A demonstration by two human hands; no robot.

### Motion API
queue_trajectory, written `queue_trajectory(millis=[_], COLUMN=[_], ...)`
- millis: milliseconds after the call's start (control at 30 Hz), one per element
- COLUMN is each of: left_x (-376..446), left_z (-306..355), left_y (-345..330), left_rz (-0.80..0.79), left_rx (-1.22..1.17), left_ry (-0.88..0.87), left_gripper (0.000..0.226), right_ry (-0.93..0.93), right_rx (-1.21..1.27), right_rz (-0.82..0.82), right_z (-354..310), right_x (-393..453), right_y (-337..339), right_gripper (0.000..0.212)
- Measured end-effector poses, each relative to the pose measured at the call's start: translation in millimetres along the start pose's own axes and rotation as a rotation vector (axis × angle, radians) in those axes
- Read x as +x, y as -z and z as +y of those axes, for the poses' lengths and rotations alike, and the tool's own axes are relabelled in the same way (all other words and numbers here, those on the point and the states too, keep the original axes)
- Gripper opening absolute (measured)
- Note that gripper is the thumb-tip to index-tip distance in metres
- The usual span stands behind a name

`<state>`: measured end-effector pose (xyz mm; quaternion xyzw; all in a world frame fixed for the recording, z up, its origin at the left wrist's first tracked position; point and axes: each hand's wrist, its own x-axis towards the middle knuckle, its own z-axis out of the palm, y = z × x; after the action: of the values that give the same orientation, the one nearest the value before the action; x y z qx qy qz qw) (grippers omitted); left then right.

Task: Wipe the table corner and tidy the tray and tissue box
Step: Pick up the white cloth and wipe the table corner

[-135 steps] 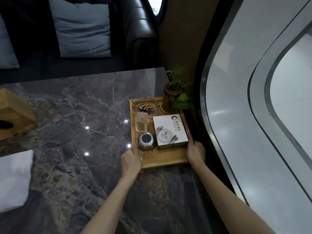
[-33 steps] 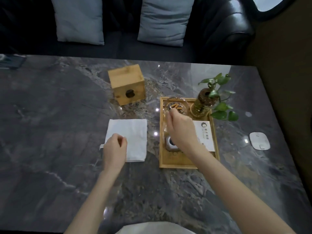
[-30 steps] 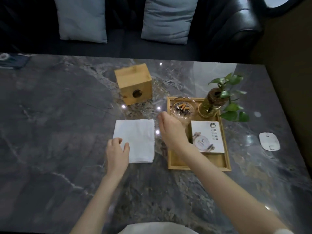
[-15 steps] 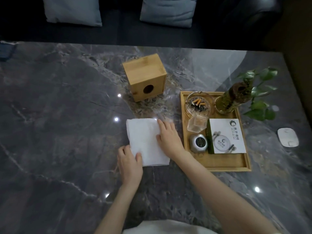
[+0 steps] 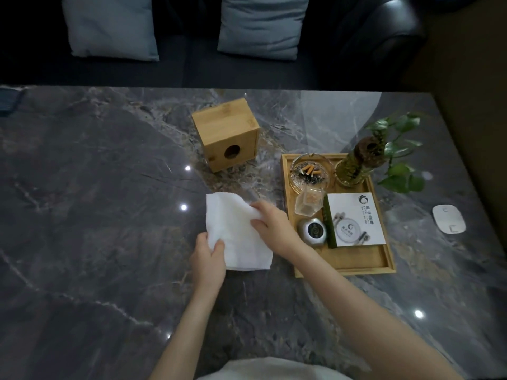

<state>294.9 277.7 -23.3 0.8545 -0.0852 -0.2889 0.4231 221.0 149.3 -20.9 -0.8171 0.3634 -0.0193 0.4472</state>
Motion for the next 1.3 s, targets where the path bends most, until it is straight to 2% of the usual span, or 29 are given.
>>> queue_trajectory(millis=[300, 567, 767, 867, 933, 967, 1033, 1133, 1233, 1300], left_x=[-38.1, -98.0, -139.8, -154.4, -160.5, -163.0, -165.9, -165.0, -155.7, -147.7], left_z=[65.6, 126.5, 153.2, 167.8, 178.2, 183.1, 190.3, 195.2, 190.2, 180.4], left_y=[-17.6, -92.0, -166.0, -201.4, -223.1, -233.2, -251.6, -274.6, -294.6, -304.7], left_rz=[-0.166, -0.409, -0.534, -0.557, -0.588, -0.606, -0.640, -0.722, -0.799, -0.785], left_rx=[-0.188, -0.286, -0.244, -0.186, -0.168, -0.175, -0.228, -0.423, -0.627, -0.652], left_ry=[-0.227, -0.308, -0.309, -0.313, -0.296, -0.284, -0.237, -0.081, 0.139, 0.230], left_gripper=[0.011, 0.008, 0.016, 0.011, 0.011, 0.014, 0.017, 0.011, 0.027, 0.035], right_ry=[-0.015, -0.147, -0.384, -0.468, -0.488, -0.507, -0.562, -0.494, -0.363, -0.306], right_rx=[0.288, 0.558, 0.822, 1.017, 1.187, 1.290, 1.544, 1.896, 1.975, 1.940], right_rz=[0.241, 0.453, 0.443, 0.431, 0.421, 0.389, 0.308, 0.208, 0.196, 0.164], right_z=[10.9, 79.5, 148.2, 176.8, 191.4, 198.5, 211.6, 229.9, 242.8, 246.3], right_x=[-49.3, -105.7, -132.0, -139.2, -142.2, -143.2, -145.5, -149.2, -146.8, -141.6], right_y=[84.0, 164.1, 201.9, 216.8, 226.4, 230.6, 237.4, 241.0, 248.3, 259.5], right_gripper=[0.023, 0.022, 0.021, 0.019, 0.013, 0.018, 0.040, 0.062, 0.077, 0.082])
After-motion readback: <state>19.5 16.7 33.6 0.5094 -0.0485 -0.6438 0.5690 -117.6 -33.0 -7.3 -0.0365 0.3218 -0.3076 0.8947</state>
